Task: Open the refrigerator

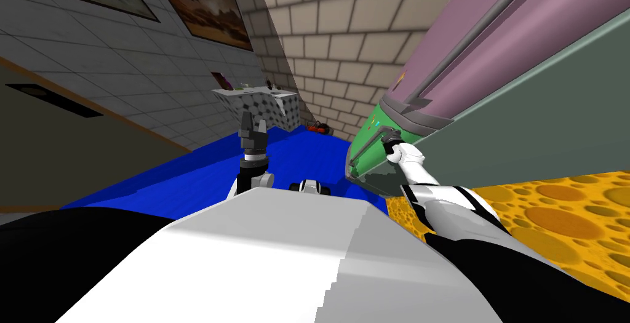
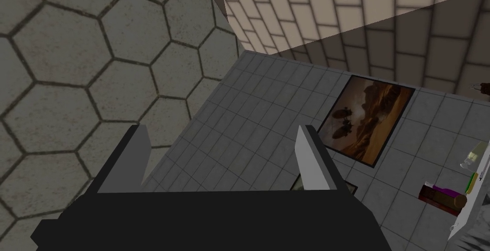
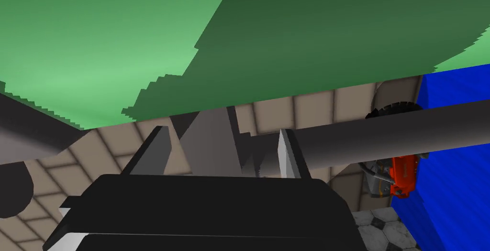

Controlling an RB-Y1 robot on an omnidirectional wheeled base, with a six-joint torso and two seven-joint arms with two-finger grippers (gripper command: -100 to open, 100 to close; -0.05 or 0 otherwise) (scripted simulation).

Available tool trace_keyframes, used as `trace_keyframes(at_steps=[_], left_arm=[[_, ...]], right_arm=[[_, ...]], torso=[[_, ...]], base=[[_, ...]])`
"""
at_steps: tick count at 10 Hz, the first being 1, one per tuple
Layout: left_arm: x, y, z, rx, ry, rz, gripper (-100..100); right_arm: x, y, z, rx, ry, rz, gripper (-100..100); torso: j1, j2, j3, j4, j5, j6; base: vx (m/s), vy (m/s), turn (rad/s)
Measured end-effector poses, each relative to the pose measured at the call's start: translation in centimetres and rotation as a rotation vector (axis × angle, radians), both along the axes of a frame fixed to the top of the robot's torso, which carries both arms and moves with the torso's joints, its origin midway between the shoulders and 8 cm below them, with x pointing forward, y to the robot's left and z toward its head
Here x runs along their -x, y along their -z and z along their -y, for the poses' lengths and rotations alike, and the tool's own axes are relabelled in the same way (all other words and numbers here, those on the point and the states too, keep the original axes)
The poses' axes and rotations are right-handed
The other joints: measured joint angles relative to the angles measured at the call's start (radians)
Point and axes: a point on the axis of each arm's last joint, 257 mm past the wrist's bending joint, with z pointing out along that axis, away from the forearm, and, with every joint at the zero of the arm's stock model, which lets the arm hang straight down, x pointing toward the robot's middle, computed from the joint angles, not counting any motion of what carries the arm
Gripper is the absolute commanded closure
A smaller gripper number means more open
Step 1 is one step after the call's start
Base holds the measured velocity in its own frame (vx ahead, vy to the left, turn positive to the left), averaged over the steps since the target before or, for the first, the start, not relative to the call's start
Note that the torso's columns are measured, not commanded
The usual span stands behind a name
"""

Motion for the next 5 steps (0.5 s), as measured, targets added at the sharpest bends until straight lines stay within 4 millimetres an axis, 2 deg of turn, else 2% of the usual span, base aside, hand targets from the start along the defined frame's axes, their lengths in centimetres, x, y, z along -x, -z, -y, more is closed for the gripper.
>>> trace_keyframes(at_steps=[1,2,4,5], left_arm=[[0.0,0.0,0.0,0.000,0.000,0.000,0],[0.0,0.0,0.0,0.000,0.000,0.000,0],[0.0,0.0,0.0,0.000,0.000,0.000,0],[0.0,0.0,0.0,0.000,0.000,0.000,0]], right_arm=[[0.5,-0.6,1.3,0.004,0.037,0.007,100],[1.0,-0.3,2.1,0.003,0.064,0.004,100],[2.4,0.9,5.7,-0.007,0.164,-0.014,100],[3.1,0.6,6.6,0.011,0.182,-0.018,100]], torso=[[0.003,-0.008,-0.005,-0.005,-0.002,-0.003],[0.001,-0.011,-0.007,-0.004,0.000,-0.002],[-0.007,-0.021,-0.014,-0.004,0.000,-0.008],[-0.013,-0.020,-0.013,-0.004,-0.002,-0.005]], base=[[0.081,0.161,0.132],[0.104,0.222,0.206],[0.161,0.233,0.212],[0.085,0.118,0.045]])
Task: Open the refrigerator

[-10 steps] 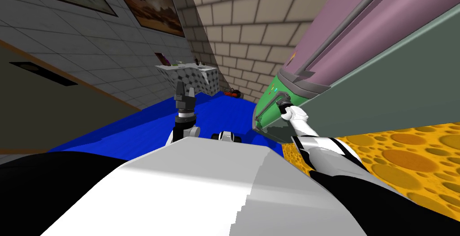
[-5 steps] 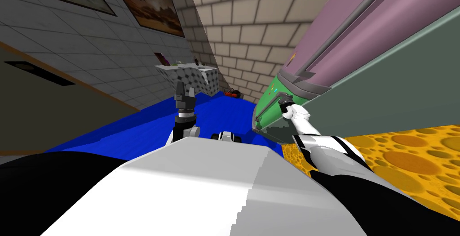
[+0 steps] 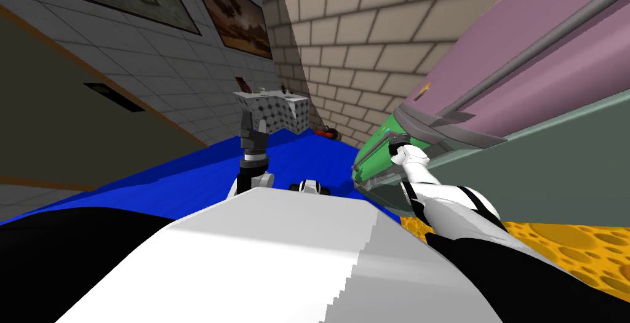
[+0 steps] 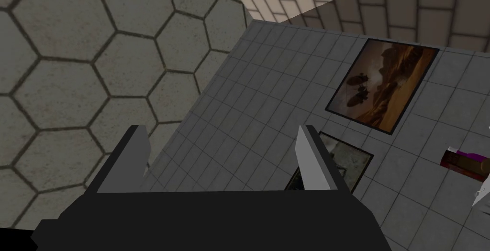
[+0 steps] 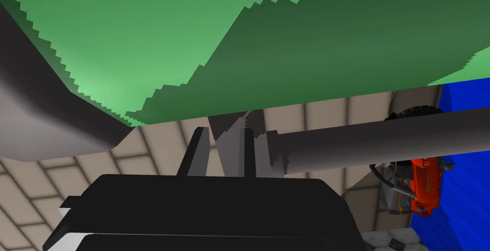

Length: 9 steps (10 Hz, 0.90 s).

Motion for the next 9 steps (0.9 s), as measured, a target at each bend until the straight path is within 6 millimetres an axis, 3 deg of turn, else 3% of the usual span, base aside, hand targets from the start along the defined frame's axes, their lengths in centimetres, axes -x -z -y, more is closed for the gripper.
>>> trace_keyframes(at_steps=[2,3,5,9], left_arm=[[0.0,0.0,0.0,0.000,0.000,0.000,0],[0.0,0.0,0.0,0.000,0.000,0.000,0],[0.0,0.0,0.0,0.000,0.000,0.000,0],[0.0,0.0,0.0,0.000,0.000,0.000,0]], right_arm=[[0.5,-0.5,0.2,-0.004,0.016,0.011,100],[1.3,-0.3,1.7,-0.010,0.064,0.011,100],[3.6,-0.2,4.7,-0.026,0.163,0.012,100],[6.9,-0.7,8.2,-0.019,0.279,0.023,100]], torso=[[-0.012,0.013,0.008,0.003,-0.004,0.007],[-0.008,0.007,0.005,0.002,-0.003,0.002],[0.000,-0.004,-0.003,0.000,0.002,0.001],[-0.003,0.006,0.005,-0.001,-0.005,0.005]], base=[[0.033,0.066,0.122],[0.173,0.209,0.344],[0.115,0.141,0.042],[0.133,0.130,0.170]])
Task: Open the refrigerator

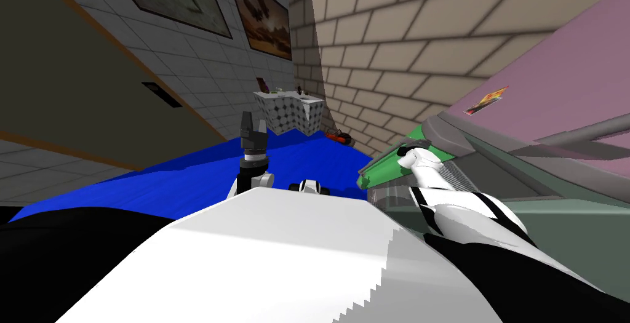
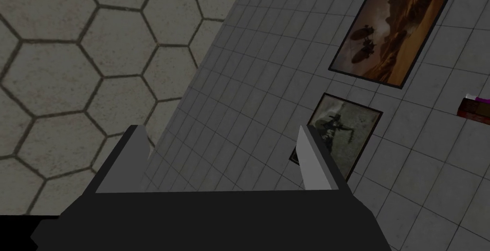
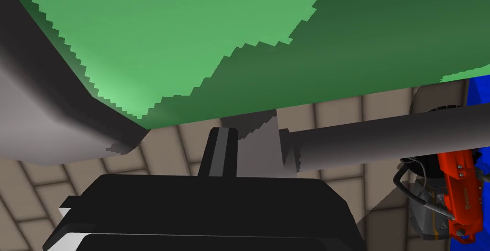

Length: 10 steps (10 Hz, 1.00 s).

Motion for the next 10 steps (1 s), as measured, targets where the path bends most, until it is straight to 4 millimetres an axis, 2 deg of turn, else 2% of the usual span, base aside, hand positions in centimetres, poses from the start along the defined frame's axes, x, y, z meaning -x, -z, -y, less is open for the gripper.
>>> trace_keyframes(at_steps=[2,3,6,7,8,10], left_arm=[[0.0,0.0,0.0,0.000,0.000,0.000,0],[0.0,0.0,0.0,0.000,0.000,0.000,0],[0.0,0.0,0.0,0.000,0.000,0.000,0],[0.0,0.0,0.0,0.000,0.000,0.000,0],[0.0,0.0,0.0,0.000,0.000,0.000,0],[0.0,0.0,0.0,0.000,0.000,0.000,0]], right_arm=[[0.4,-0.2,0.8,0.003,0.034,0.006,100],[0.6,-0.1,1.0,0.008,0.040,-0.001,100],[4.2,0.0,4.2,0.008,0.157,-0.007,100],[5.1,0.1,4.9,0.008,0.188,-0.009,100],[5.2,-0.1,5.1,0.010,0.196,-0.009,100],[6.9,0.5,6.4,0.001,0.257,-0.009,100]], torso=[[-0.004,0.007,0.004,0.003,0.000,0.003],[-0.008,0.010,0.006,0.003,-0.002,0.005],[0.008,-0.003,-0.001,0.000,0.003,-0.001],[0.009,0.003,0.001,0.002,0.004,-0.002],[0.005,0.011,0.007,0.004,0.003,0.001],[0.012,0.012,0.007,0.006,0.007,0.001]], base=[[0.044,0.035,0.018],[0.066,0.075,0.231],[0.147,0.127,0.141],[0.070,0.043,0.014],[0.114,0.087,0.255],[0.100,0.073,0.042]])
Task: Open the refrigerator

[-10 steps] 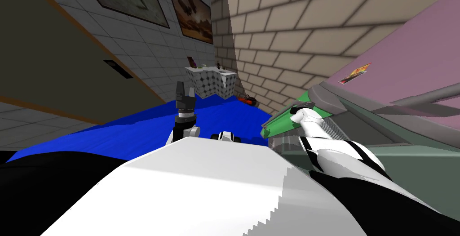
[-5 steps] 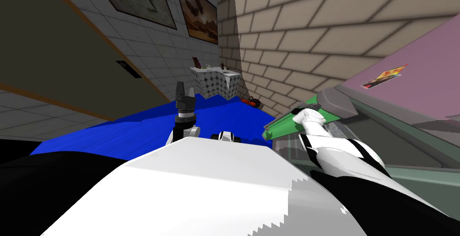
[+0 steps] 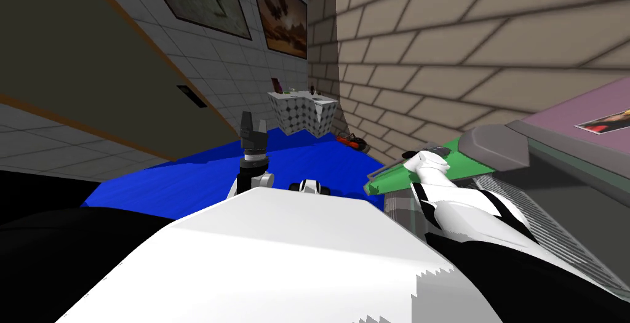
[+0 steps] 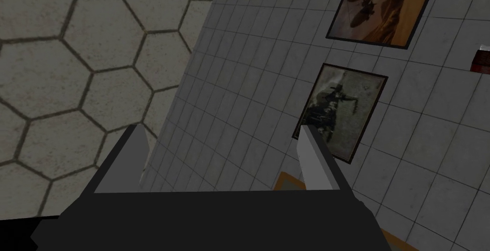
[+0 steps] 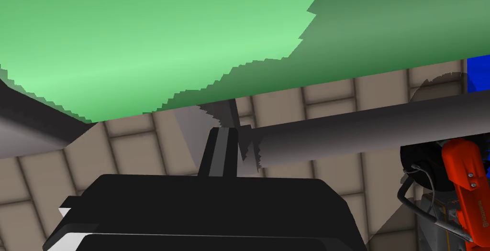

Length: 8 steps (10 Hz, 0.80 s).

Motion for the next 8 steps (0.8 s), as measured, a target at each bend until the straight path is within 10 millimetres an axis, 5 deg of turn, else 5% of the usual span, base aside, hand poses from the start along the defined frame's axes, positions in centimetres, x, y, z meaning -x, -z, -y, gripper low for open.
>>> trace_keyframes(at_steps=[1,2,8], left_arm=[[0.0,0.0,0.0,0.000,0.000,0.000,0],[0.0,0.0,0.0,0.000,0.000,0.000,0],[0.0,0.0,0.0,0.000,0.000,0.000,0]], right_arm=[[0.5,0.0,0.2,0.000,0.011,-0.003,100],[0.4,-0.1,0.1,0.002,0.010,-0.004,-100],[-1.3,2.6,-3.1,-0.016,-0.025,0.044,-100]], torso=[[0.002,0.005,0.003,0.002,0.002,0.000],[0.003,0.008,0.005,0.003,0.002,0.001],[-0.003,-0.002,-0.001,0.001,0.001,0.001]], base=[[0.024,0.013,0.009],[0.021,-0.023,0.006],[0.011,-0.056,-0.011]])
